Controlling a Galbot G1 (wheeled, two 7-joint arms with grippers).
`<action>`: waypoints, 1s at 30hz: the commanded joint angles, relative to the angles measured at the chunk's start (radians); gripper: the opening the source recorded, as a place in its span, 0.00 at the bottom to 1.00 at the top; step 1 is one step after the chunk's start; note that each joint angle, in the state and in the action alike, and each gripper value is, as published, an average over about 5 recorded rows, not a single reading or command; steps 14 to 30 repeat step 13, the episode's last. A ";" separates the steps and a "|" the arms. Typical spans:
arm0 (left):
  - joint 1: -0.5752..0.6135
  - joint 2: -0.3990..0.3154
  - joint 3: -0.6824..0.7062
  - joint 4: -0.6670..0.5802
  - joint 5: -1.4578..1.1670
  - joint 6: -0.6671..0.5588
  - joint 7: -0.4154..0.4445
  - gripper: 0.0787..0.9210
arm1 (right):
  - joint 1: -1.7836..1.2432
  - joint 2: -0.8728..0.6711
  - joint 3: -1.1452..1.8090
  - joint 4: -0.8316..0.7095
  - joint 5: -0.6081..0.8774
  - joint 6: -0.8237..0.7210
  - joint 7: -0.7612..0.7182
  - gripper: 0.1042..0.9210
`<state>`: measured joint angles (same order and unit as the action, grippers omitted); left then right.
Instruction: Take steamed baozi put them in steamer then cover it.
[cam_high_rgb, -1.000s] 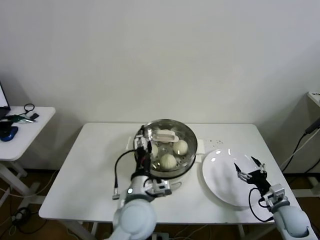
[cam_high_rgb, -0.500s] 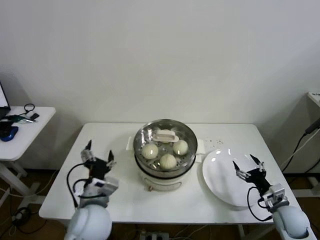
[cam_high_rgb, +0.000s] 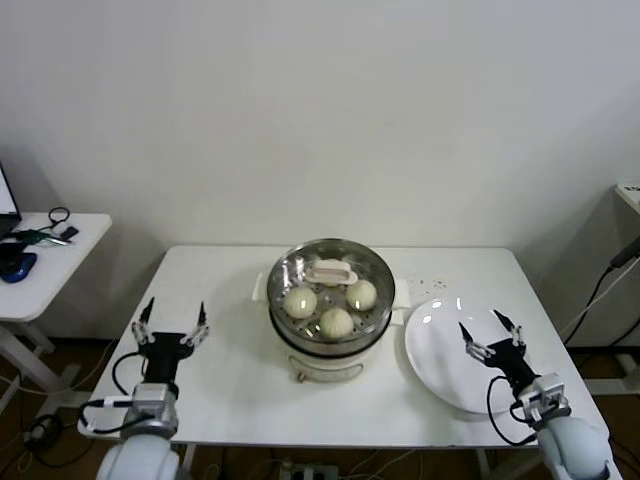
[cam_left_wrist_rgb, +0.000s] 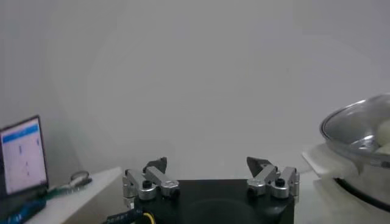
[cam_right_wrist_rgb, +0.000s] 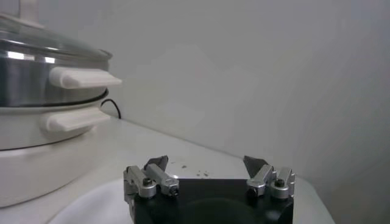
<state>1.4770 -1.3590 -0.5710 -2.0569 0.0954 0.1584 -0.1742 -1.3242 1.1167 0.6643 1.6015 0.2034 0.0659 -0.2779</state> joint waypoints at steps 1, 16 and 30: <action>0.038 -0.008 -0.076 0.080 -0.167 -0.219 -0.017 0.88 | 0.004 0.003 0.003 -0.003 0.012 0.011 0.002 0.88; 0.039 -0.006 -0.067 0.077 -0.134 -0.211 0.002 0.88 | 0.006 0.002 0.002 -0.011 0.011 0.024 0.002 0.88; 0.039 -0.006 -0.067 0.077 -0.134 -0.211 0.002 0.88 | 0.006 0.002 0.002 -0.011 0.011 0.024 0.002 0.88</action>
